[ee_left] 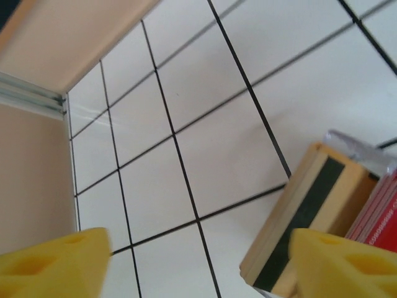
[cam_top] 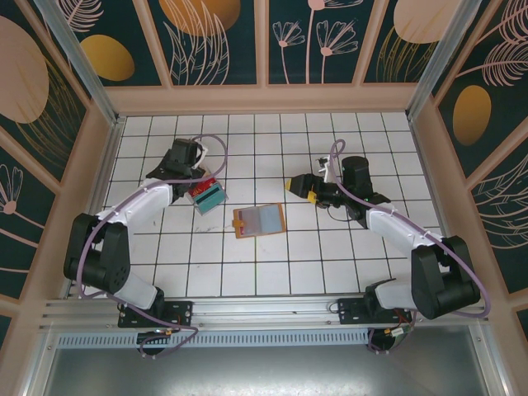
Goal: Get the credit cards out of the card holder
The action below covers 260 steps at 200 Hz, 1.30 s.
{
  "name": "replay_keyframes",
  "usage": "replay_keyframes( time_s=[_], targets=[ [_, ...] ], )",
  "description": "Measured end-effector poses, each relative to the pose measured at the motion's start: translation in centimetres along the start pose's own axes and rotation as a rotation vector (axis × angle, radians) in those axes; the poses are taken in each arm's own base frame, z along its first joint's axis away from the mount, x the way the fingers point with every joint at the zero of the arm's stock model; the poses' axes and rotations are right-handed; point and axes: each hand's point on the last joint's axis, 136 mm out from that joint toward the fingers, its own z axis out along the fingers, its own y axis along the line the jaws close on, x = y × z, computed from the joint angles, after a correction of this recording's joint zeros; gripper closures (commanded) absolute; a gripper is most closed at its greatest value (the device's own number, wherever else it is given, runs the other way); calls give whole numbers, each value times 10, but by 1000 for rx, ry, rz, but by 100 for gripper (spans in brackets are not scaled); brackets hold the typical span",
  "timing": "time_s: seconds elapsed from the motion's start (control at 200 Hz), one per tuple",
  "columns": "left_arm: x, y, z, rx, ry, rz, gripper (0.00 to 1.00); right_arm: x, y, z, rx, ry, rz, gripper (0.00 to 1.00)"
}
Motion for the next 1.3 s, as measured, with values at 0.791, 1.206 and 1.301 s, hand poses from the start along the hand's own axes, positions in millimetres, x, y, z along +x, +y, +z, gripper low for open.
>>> replay_keyframes(
  time_s=[0.791,1.206,1.301],
  targets=[
    [-27,-31,-82,423,-55,-824,23,53,-60,60,355,128,-49,66],
    [34,-149,-96,703,180,-1023,36,77,-97,72,459,192,-21,78],
    [37,-167,-94,727,217,-1037,39,79,-100,71,468,193,-18,81]
  ],
)
